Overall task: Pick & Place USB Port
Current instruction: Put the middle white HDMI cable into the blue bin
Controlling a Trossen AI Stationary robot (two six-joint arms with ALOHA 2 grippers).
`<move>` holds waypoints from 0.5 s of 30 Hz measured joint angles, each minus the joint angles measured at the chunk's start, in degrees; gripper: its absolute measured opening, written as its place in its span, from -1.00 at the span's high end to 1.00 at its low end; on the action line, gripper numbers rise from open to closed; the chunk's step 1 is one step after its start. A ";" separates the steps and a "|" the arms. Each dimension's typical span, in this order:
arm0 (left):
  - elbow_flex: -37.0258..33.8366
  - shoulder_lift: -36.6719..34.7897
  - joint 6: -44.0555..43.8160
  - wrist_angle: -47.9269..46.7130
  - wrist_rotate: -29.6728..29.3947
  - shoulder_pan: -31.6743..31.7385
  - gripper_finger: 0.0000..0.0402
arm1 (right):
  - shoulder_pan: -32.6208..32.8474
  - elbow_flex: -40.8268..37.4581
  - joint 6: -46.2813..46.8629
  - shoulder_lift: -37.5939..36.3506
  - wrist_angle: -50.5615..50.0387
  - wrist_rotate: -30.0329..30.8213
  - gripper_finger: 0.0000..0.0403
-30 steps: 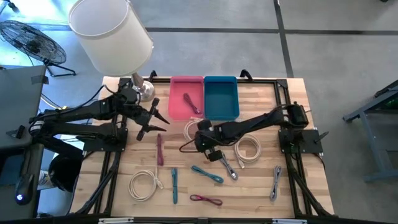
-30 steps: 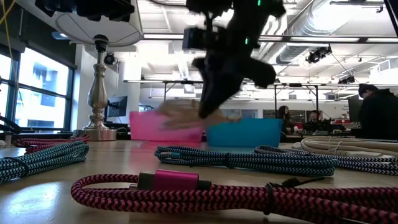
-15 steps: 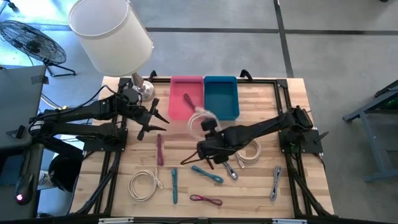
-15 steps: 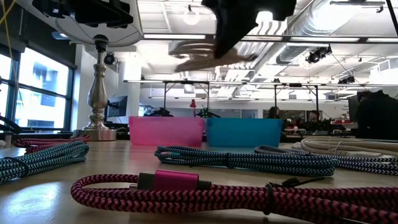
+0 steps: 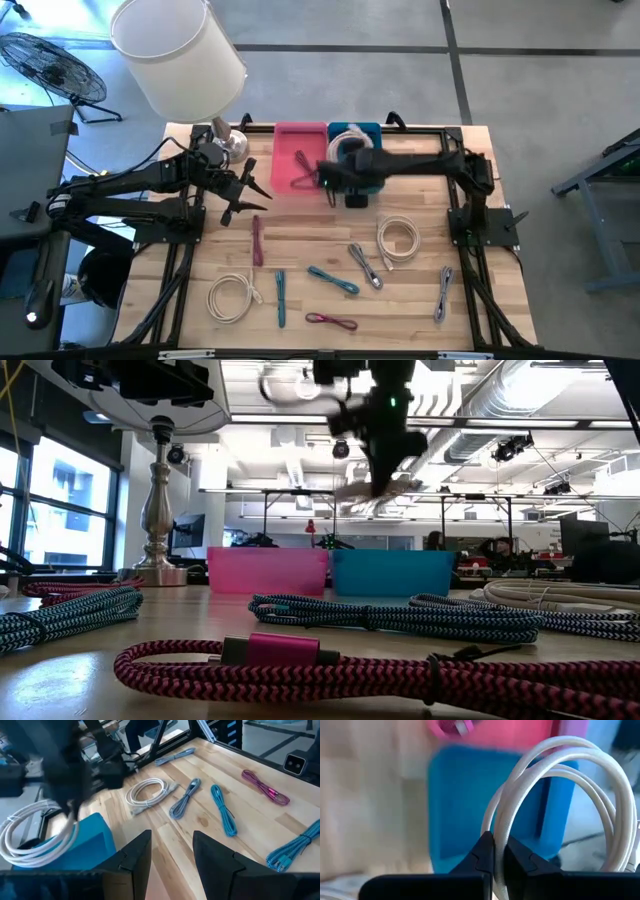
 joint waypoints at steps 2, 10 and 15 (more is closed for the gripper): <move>0.00 0.00 0.00 -0.56 0.00 -0.02 0.30 | -3.34 -1.95 0.01 -0.01 0.66 -2.89 0.95; 0.00 0.00 0.40 -1.75 -0.02 0.00 0.30 | -11.61 -11.79 -1.52 -0.01 14.37 -12.83 0.91; 0.00 0.00 0.46 -3.05 -3.62 -0.02 0.30 | -12.51 -14.24 -0.93 -0.01 20.17 -15.25 0.54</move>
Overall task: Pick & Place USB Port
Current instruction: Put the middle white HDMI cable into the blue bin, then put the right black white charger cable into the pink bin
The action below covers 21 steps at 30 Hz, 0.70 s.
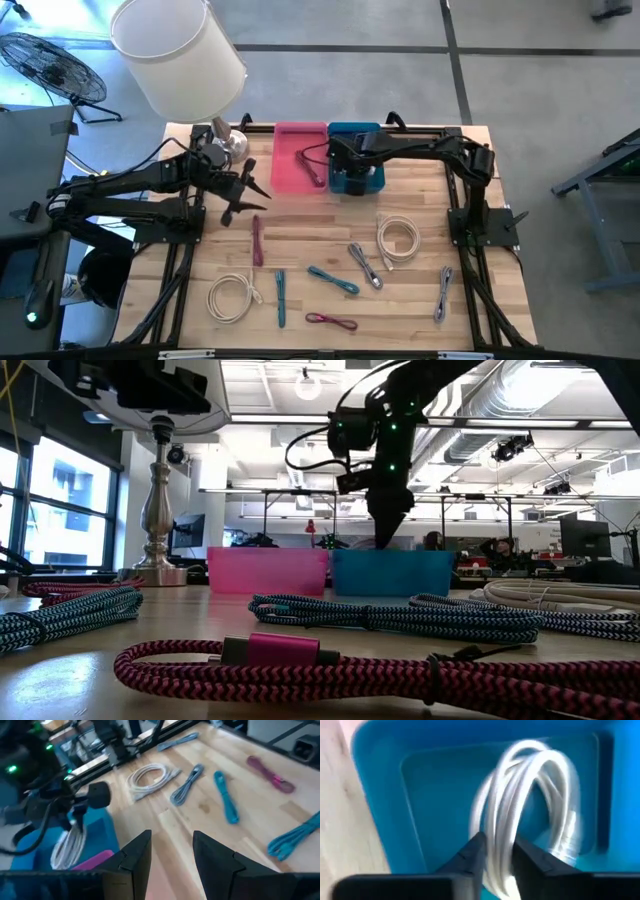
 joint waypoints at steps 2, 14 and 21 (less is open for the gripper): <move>0.00 0.00 0.02 -0.19 -1.89 0.02 0.30 | 0.13 0.54 0.02 0.00 0.57 1.05 0.40; 0.00 0.00 0.02 -1.24 -3.34 0.02 0.30 | 4.72 13.25 5.93 0.00 -16.89 7.56 0.06; 0.00 1.64 -0.01 -3.95 -9.27 0.02 0.30 | 8.96 20.11 16.02 0.00 -30.57 -6.92 0.08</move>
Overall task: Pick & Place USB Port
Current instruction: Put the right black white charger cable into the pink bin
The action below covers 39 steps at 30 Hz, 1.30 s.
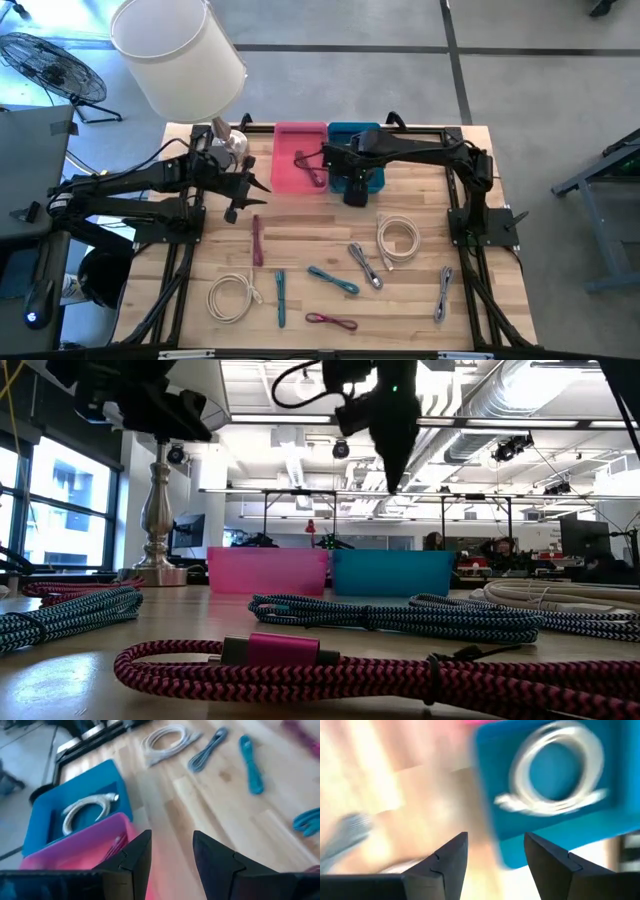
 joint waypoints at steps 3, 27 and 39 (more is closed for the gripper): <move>0.00 1.23 0.00 0.12 -0.18 0.00 0.30 | 2.28 -0.27 4.67 0.00 -3.31 -7.41 0.08; 0.02 6.36 4.33 1.75 11.79 -0.01 0.30 | 30.67 -11.41 59.36 0.00 -10.18 -16.10 0.07; 0.02 10.92 7.86 1.66 19.18 -0.02 0.30 | 37.80 -13.59 76.75 -7.14 -10.11 -16.14 0.12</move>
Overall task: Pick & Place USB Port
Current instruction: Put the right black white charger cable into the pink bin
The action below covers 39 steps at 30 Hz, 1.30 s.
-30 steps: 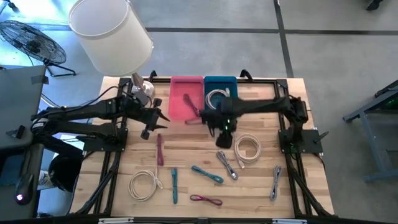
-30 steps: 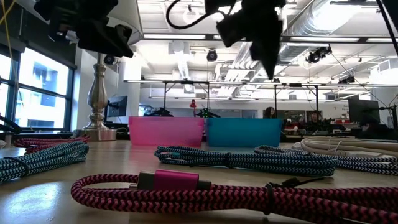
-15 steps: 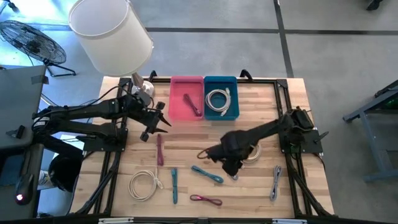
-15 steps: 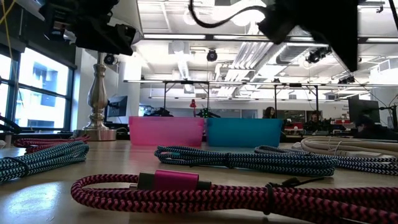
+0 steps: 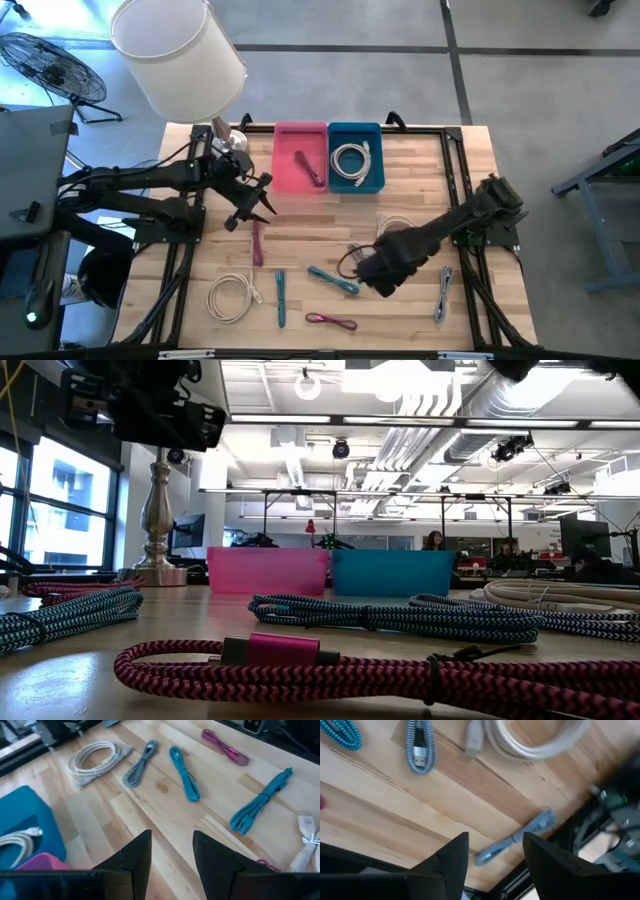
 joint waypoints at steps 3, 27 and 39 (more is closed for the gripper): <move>0.00 1.34 1.03 -0.15 0.58 0.00 0.30 | 1.71 -4.64 6.01 -5.78 -0.07 0.02 0.15; 0.00 5.07 4.60 5.74 0.38 0.00 0.30 | 4.85 -43.28 31.38 -33.27 32.14 -11.14 0.18; 0.00 5.07 5.25 5.77 0.36 0.01 0.30 | 9.46 -43.29 41.85 -33.15 33.39 -10.94 0.18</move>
